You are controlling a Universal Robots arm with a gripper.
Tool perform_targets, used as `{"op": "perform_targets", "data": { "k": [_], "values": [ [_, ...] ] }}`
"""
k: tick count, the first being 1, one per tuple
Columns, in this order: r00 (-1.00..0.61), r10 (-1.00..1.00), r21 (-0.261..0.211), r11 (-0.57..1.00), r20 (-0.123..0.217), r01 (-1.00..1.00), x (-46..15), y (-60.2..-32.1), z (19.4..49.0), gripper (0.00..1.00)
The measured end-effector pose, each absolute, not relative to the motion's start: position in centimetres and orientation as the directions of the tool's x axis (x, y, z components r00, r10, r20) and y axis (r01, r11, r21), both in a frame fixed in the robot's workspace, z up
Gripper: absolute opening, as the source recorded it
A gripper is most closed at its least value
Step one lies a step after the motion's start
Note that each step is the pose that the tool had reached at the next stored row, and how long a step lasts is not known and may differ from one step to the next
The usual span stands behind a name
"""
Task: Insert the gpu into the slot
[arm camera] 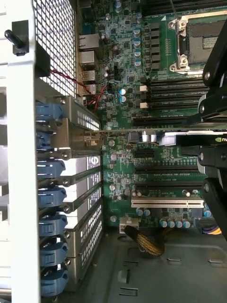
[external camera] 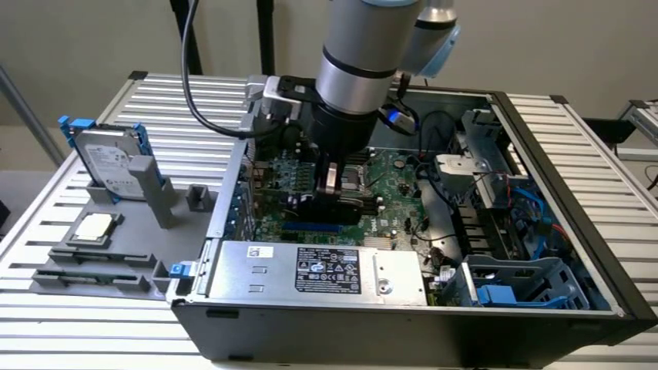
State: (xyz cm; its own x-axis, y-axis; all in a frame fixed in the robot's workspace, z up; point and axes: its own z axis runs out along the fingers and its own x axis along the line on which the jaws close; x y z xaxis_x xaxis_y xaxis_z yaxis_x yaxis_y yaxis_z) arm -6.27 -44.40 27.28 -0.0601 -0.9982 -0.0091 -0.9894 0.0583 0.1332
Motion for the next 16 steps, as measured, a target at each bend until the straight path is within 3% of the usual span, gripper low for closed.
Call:
{"op": "perform_targets", "data": {
  "k": [16],
  "values": [
    [-0.055, -0.998, 0.136, 0.053, -0.012, -0.989, -6.12, -44.67, 26.80, 0.26]
  ]
}}
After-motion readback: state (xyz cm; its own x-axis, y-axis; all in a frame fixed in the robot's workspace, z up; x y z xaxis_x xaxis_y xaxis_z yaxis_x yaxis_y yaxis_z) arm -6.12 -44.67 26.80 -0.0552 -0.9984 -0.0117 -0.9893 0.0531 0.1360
